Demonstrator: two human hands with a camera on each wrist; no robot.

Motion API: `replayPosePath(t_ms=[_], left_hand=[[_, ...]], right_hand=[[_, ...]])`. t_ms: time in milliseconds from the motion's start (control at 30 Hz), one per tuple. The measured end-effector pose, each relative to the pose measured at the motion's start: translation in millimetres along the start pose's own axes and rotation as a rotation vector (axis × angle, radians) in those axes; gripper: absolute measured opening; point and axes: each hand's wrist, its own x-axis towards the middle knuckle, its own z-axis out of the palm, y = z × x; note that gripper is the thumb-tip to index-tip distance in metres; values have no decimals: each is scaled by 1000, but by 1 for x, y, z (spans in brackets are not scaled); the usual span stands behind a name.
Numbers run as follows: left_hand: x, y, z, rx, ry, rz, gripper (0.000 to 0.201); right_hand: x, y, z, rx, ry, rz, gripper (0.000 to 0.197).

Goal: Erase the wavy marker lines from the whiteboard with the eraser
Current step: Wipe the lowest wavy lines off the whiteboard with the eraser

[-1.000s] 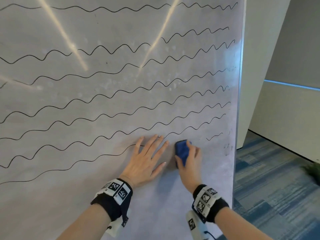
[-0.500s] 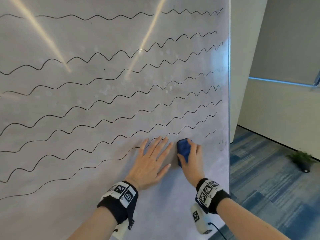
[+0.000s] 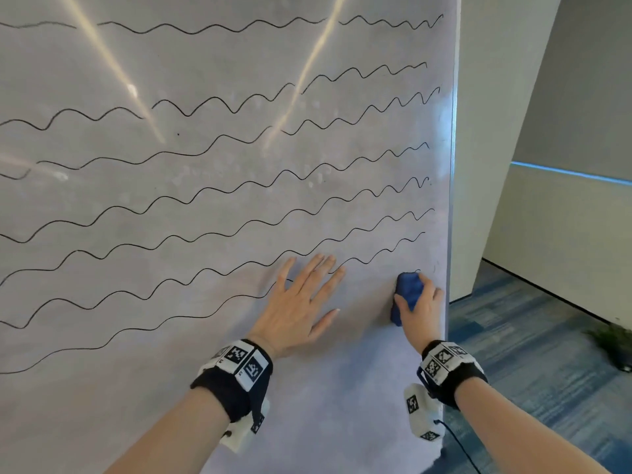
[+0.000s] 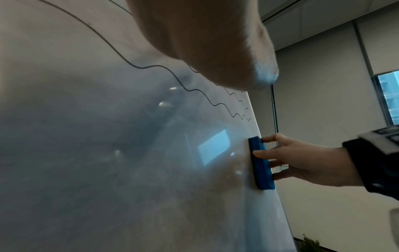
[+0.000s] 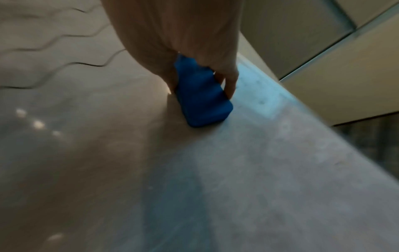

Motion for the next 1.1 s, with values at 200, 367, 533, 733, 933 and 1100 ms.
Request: replayPosePath(t_ms=[200, 367, 533, 733, 933, 1100], left_hand=[[46, 18, 8, 12, 4, -19, 61], [71, 32, 12, 24, 9, -33, 62], [69, 33, 18, 26, 13, -28, 62], [81, 40, 29, 11, 6, -19, 62], [90, 46, 29, -21, 27, -4, 62], [83, 42, 31, 2, 12, -13, 62]], right_hand=[[-35, -36, 32, 134, -63, -290, 67], [-4, 13, 9, 44, -135, -466, 71], [44, 54, -12, 54, -34, -118, 69], [-11, 21, 9, -13, -81, -312, 68], [20, 51, -10, 41, -91, -217, 66], [31, 29, -10, 87, -23, -137, 66]])
